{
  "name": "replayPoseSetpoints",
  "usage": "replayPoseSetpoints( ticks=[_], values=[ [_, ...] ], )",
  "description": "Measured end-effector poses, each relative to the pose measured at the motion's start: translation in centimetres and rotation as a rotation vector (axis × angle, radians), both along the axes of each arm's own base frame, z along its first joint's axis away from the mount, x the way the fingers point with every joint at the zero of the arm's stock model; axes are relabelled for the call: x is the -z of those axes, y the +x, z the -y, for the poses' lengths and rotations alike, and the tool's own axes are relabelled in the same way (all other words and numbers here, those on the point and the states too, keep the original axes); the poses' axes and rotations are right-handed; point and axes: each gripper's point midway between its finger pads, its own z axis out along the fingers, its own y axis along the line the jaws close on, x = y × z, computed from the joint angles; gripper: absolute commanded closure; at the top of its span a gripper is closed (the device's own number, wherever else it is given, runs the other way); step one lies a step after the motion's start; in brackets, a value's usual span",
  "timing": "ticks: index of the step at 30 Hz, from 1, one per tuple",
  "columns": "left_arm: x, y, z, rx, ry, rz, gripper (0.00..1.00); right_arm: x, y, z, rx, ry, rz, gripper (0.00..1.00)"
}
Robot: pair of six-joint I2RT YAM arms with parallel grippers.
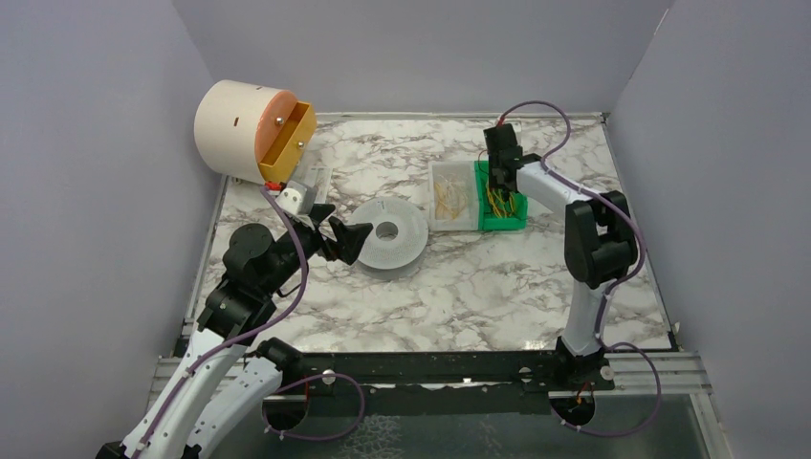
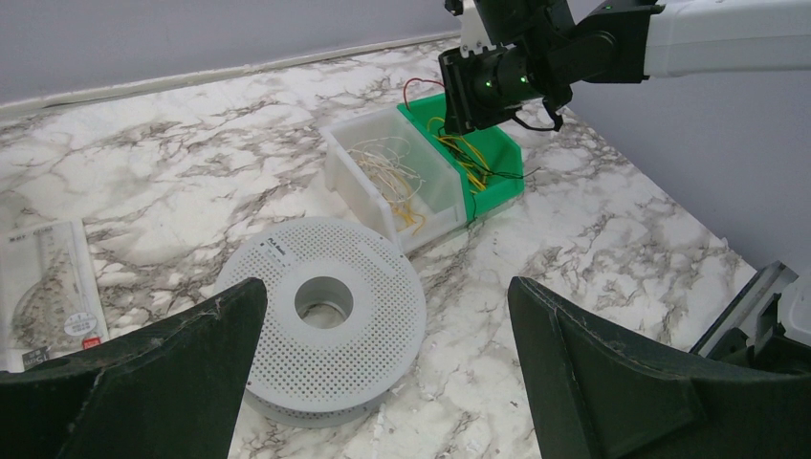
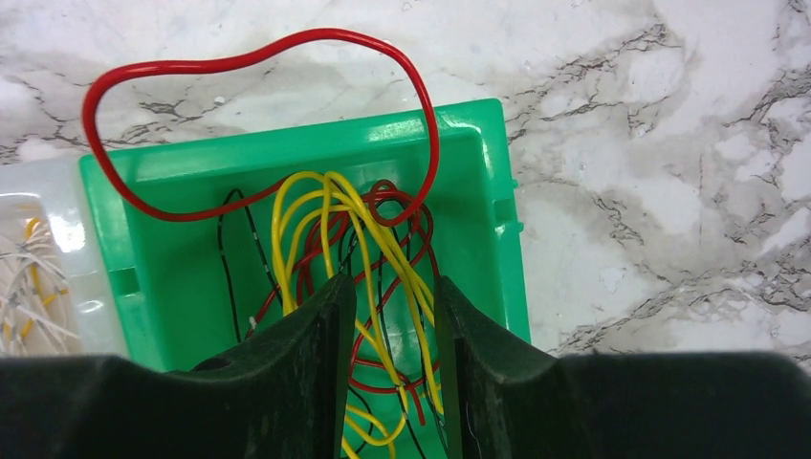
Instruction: Wrap the cables
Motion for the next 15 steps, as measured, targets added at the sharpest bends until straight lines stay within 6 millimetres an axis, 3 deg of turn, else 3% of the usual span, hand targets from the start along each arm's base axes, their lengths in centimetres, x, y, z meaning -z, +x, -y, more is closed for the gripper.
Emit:
replayPoseSetpoints(
  ticks=[7,15],
  values=[
    [0.0,0.0,0.1,0.003,0.0,-0.001,0.01,1.7,0.0,0.6,0.013,-0.015,-0.033,0.61],
    [0.1,-0.1,0.1,0.005,0.001,-0.002,0.01,2.3,0.0,0.8,0.019,-0.018,-0.045,0.8]
  ],
)
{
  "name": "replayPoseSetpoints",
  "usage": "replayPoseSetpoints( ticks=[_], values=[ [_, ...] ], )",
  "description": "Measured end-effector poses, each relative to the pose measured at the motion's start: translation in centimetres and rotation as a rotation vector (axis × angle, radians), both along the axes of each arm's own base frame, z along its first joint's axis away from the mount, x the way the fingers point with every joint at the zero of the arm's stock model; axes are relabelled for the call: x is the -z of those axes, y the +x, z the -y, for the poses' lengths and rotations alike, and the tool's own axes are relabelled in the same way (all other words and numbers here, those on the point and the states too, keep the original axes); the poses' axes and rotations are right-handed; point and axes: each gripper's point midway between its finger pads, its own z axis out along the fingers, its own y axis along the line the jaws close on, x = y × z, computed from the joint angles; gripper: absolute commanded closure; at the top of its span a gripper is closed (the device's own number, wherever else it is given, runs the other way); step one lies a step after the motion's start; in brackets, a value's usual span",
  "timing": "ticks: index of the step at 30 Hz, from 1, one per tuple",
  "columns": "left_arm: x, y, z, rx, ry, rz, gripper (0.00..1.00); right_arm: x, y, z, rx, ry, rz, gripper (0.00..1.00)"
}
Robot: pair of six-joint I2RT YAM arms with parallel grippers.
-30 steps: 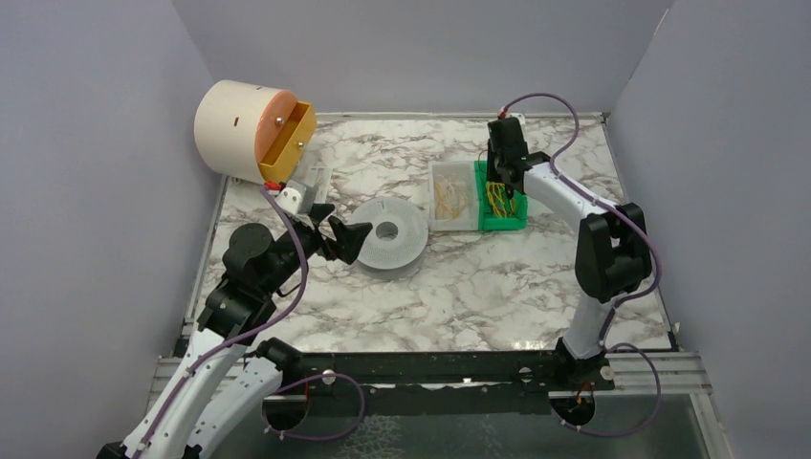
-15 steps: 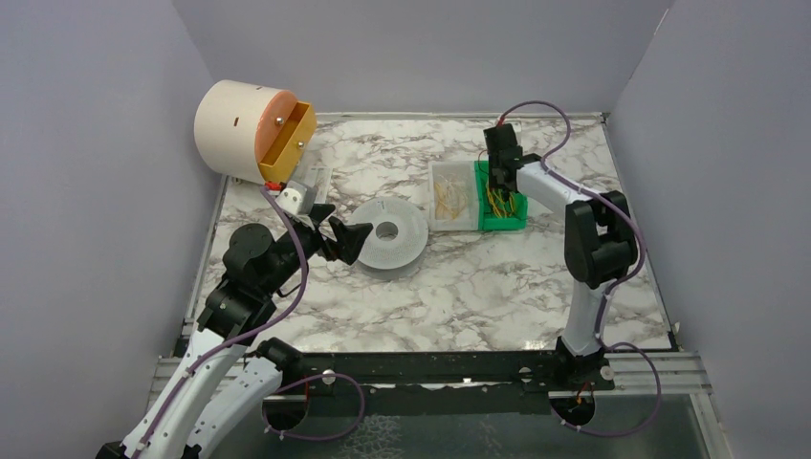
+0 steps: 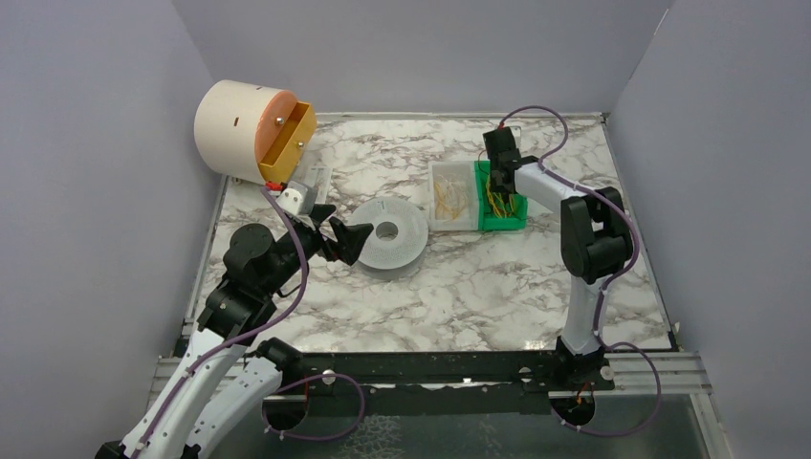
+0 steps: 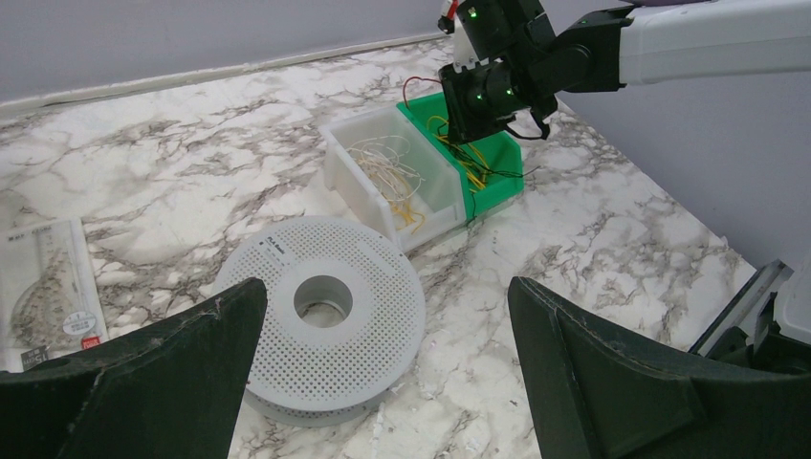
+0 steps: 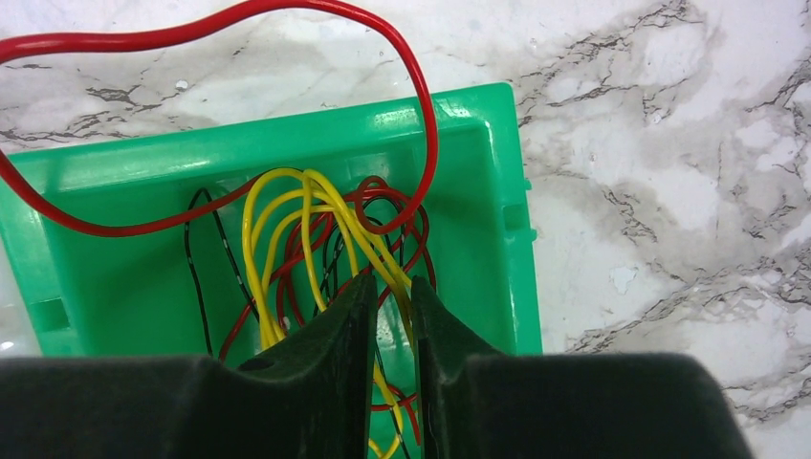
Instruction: Wrap the cables
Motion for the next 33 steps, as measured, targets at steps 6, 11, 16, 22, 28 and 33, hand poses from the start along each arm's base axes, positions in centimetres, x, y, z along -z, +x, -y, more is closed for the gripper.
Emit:
replayPoseSetpoints(
  ticks=[6,11,16,22,28,33],
  values=[
    [0.0,0.0,0.0,0.001,0.001,-0.001,0.01,0.0,0.0,0.0,0.004,0.003,0.001,0.99],
    [0.1,0.0,0.0,0.001,0.002,-0.003,0.01,0.0,0.0,0.0,0.006,0.007,0.001,0.99],
    [0.1,0.0,0.0,0.001,0.002,-0.003,0.01,-0.3,-0.1,-0.4,0.001,0.034,0.007,0.99],
    [0.1,0.0,0.0,0.001,0.002,-0.003,0.01,-2.5,-1.1,-1.1,-0.016,0.099,0.042,0.99],
    [0.1,0.0,0.0,0.001,0.002,-0.003,0.01,-5.5,-2.2,-1.6,-0.037,0.165,0.093,0.99],
    [0.1,0.0,0.0,0.0,0.002,-0.004,0.01,-8.3,-2.5,-1.9,-0.047,0.201,0.15,0.99]
  ],
)
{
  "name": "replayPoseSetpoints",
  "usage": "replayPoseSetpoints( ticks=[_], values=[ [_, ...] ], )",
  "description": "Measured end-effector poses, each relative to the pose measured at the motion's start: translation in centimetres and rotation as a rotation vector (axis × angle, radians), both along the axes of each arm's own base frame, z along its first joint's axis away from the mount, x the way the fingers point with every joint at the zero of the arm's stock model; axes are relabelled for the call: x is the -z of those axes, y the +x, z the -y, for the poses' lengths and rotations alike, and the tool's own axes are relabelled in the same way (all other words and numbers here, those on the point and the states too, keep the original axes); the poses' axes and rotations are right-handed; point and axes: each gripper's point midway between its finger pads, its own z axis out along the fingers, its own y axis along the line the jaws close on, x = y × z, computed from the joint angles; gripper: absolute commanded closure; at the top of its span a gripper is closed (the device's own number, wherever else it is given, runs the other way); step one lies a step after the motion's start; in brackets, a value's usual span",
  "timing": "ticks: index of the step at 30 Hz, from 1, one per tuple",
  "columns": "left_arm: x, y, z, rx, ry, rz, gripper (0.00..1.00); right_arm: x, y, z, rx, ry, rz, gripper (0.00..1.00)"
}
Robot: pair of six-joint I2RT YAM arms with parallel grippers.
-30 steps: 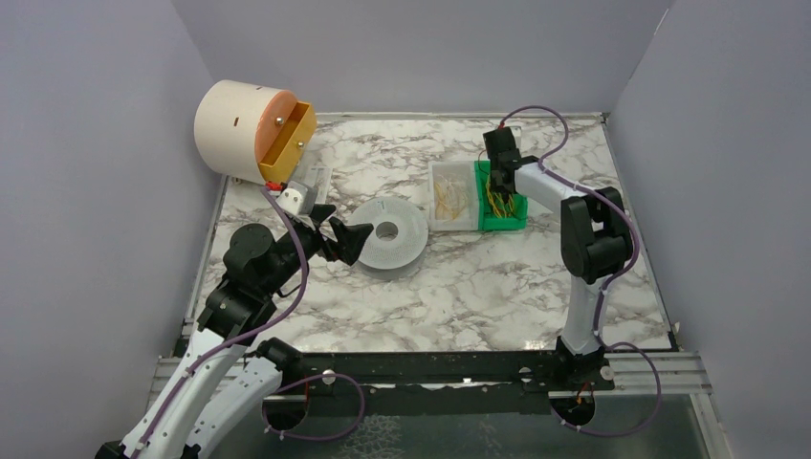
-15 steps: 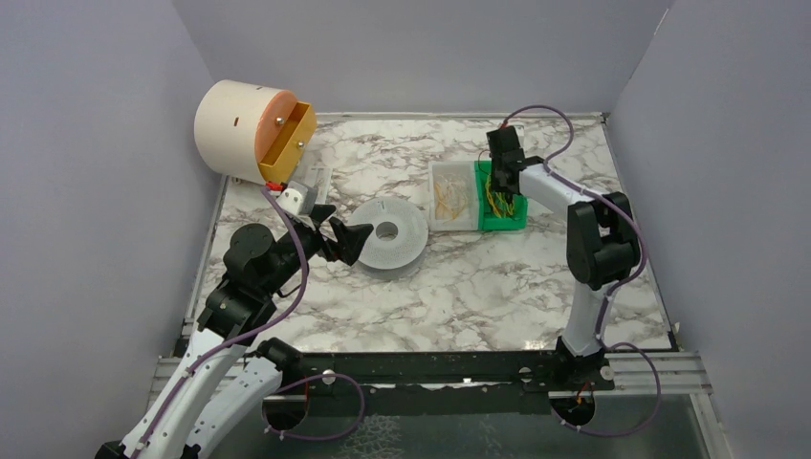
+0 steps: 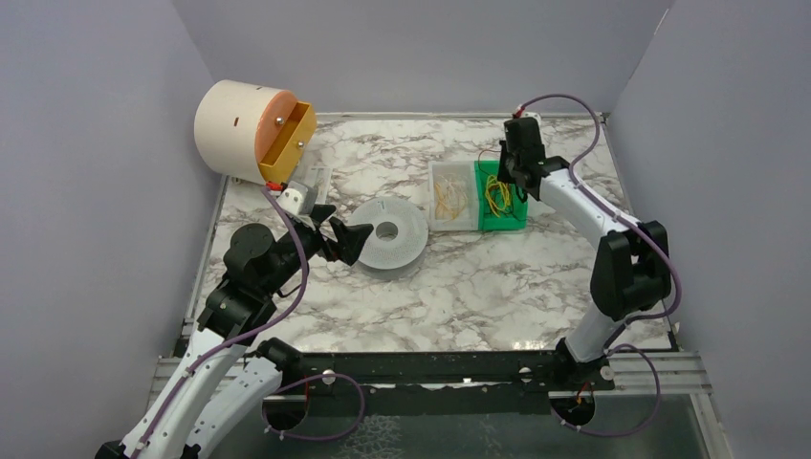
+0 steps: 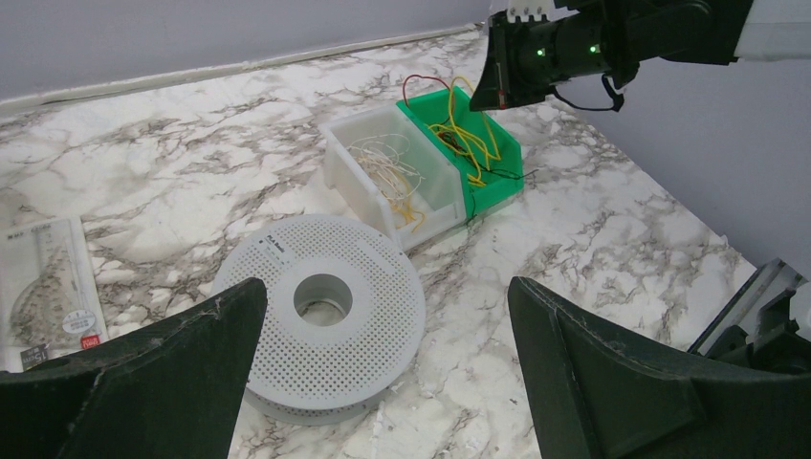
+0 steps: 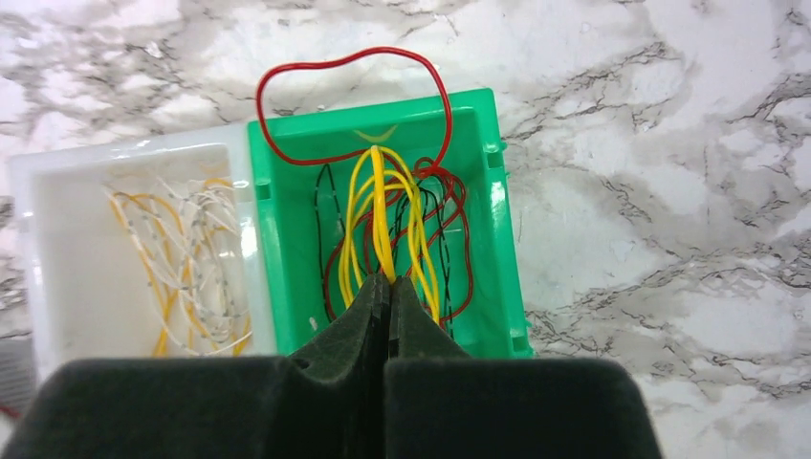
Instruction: Wrap the cables
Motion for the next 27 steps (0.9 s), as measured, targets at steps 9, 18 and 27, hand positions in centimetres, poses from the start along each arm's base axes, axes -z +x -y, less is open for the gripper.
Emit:
replayPoseSetpoints(
  ticks=[9,18,27],
  values=[
    [0.0,0.0,0.0,0.0,0.001,-0.001,0.01,-8.1,-0.7,0.1,-0.006,0.058,0.175,0.99],
    [0.0,0.0,0.0,0.0,0.001,-0.001,0.01,-18.6,-1.0,-0.1,-0.019,0.136,0.395,0.99],
    [0.0,0.0,0.0,0.0,0.001,-0.001,0.01,-26.4,-5.0,-0.4,-0.09,0.243,0.562,0.99]
  ],
)
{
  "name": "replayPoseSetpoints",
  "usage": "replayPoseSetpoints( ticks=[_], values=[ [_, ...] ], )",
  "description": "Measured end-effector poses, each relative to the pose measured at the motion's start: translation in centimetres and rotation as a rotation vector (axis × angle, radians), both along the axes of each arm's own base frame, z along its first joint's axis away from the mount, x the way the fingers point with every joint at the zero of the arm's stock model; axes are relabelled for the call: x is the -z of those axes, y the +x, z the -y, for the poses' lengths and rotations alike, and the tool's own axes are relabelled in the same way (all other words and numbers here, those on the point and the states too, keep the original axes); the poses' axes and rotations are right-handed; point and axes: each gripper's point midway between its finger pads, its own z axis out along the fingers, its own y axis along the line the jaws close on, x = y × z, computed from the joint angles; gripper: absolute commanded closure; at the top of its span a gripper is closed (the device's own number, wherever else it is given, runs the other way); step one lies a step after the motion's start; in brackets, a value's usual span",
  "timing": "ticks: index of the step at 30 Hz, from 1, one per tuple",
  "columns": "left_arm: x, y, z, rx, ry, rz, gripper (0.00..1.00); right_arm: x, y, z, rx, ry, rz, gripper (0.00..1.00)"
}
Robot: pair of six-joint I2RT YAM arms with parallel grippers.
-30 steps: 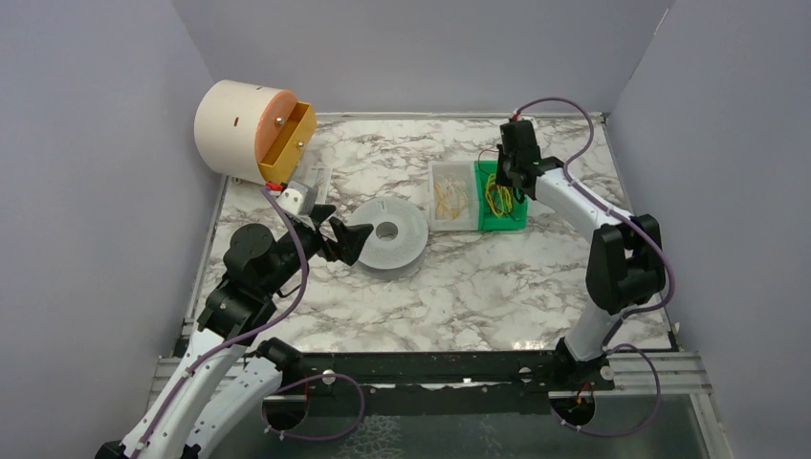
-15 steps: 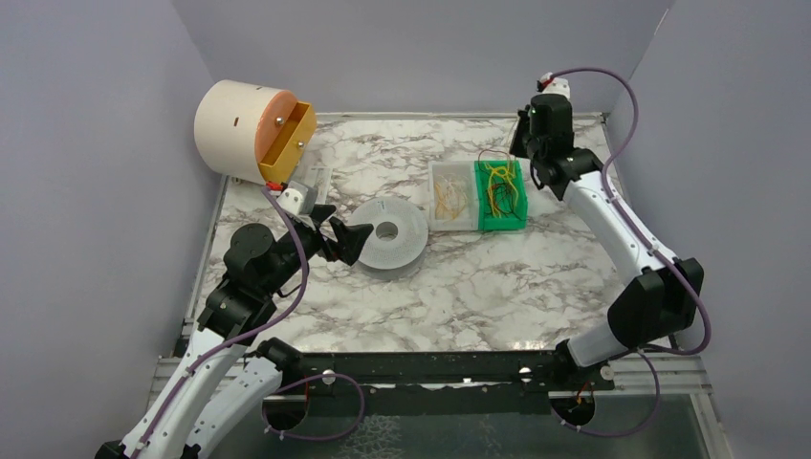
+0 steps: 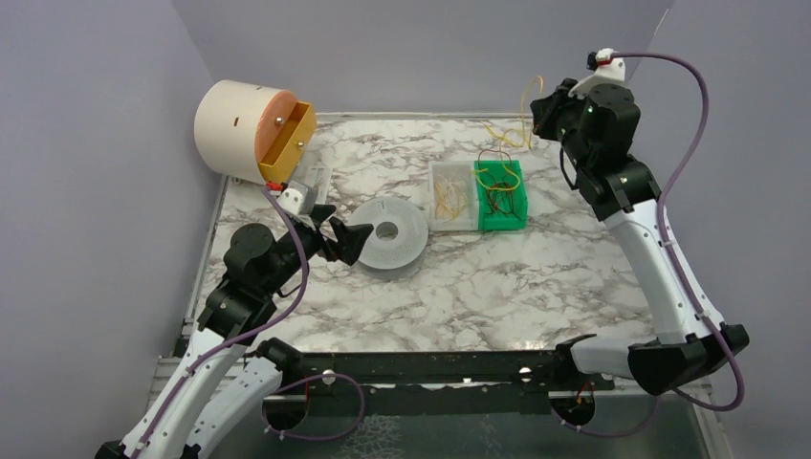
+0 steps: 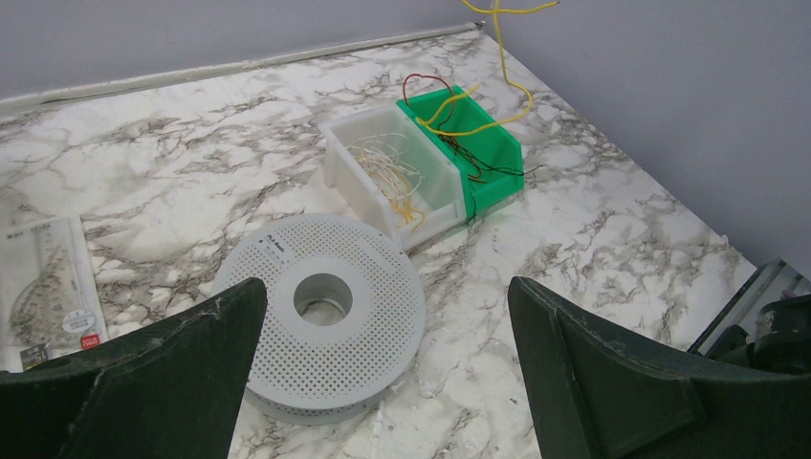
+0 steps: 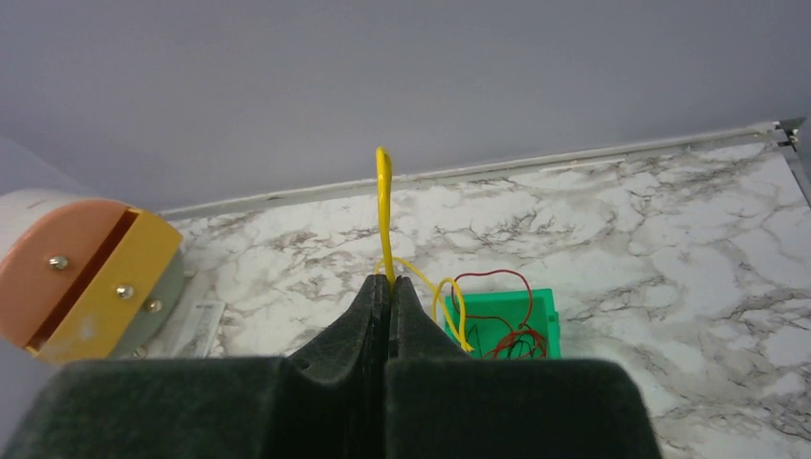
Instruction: Wrap the cables
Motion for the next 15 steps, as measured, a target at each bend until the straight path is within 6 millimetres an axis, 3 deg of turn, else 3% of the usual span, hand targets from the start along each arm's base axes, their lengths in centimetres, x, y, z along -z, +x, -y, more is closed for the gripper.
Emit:
replayPoseSetpoints(
  ticks=[9,15],
  values=[
    [0.1,0.1,0.1,0.001,0.001,-0.004,0.01,-3.1,-3.6,-2.5,-0.189,0.059,0.068,0.99],
    [0.5,-0.1,0.5,0.03,0.006,-0.014,0.01,-4.7,-7.9,-3.9,-0.346,0.078,0.121,0.99]
  ],
)
